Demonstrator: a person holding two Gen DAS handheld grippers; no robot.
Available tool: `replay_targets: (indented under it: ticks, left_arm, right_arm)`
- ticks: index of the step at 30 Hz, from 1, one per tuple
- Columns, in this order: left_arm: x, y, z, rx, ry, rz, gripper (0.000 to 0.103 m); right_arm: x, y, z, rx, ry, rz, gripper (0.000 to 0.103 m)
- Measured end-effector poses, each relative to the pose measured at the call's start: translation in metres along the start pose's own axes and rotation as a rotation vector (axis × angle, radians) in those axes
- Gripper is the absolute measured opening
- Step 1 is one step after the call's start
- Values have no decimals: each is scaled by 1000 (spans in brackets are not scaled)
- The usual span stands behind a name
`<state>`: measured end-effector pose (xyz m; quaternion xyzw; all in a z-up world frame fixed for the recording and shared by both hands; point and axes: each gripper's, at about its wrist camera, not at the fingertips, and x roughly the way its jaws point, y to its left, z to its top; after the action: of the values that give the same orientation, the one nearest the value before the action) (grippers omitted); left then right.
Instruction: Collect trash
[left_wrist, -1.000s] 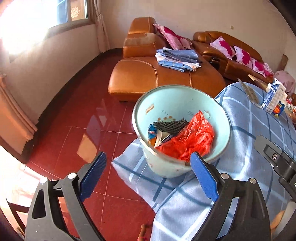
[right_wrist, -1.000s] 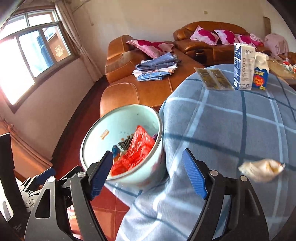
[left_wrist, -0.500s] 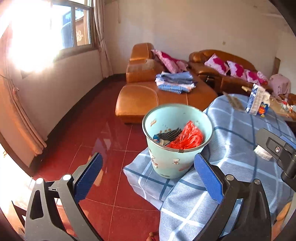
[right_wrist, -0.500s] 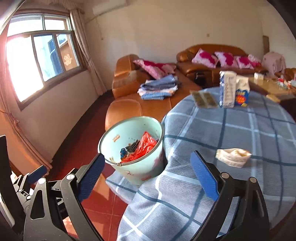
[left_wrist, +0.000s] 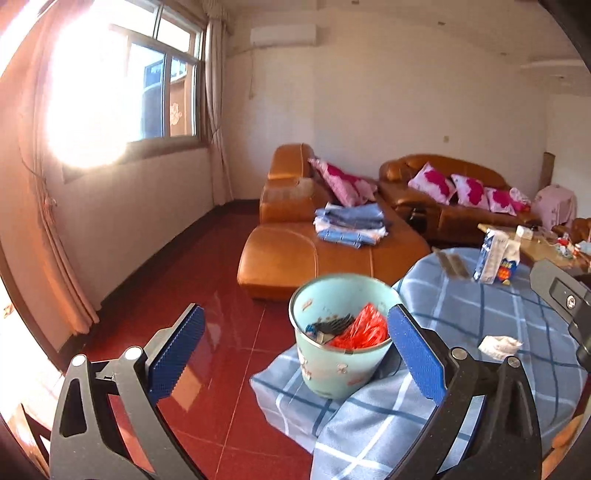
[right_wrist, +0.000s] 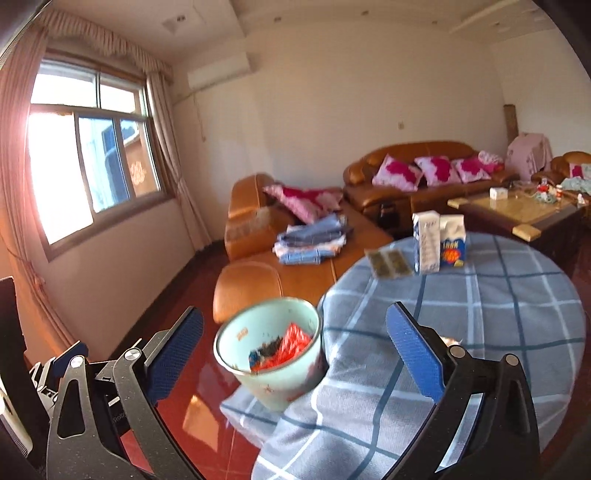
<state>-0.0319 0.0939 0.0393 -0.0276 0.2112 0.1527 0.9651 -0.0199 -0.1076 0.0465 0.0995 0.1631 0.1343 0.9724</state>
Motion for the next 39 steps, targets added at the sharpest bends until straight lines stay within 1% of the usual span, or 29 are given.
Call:
replay_targets:
  ticks: [2, 4, 7, 9, 18, 24, 39]
  left_arm:
    - [-7, -3, 2, 22, -31, 5, 97]
    - [-10, -5, 3, 33, -43, 5, 97]
    - [-14, -3, 5, 17, -46, -11, 97]
    - [-16, -2, 6, 8, -51, -21, 97]
    - [-24, -1, 8, -4, -70, -14, 97]
    - [-26, -3, 7, 5, -75, -13, 97]
    - [-26, -3, 7, 8, -82, -13, 97]
  right_arm:
    - [-7, 1, 2, -4, -33, -2, 98]
    - [-12, 2, 3, -9, -47, -5, 98]
    - [-16, 1, 4, -6, -63, -12, 98]
    - [-18, 0, 5, 0, -64, -15, 98]
    - [-22, 2, 4, -2, -72, -11, 98]
    - [-22, 1, 2, 1, -68, -21, 98]
    - [-26, 3, 2, 9, -74, -15, 98]
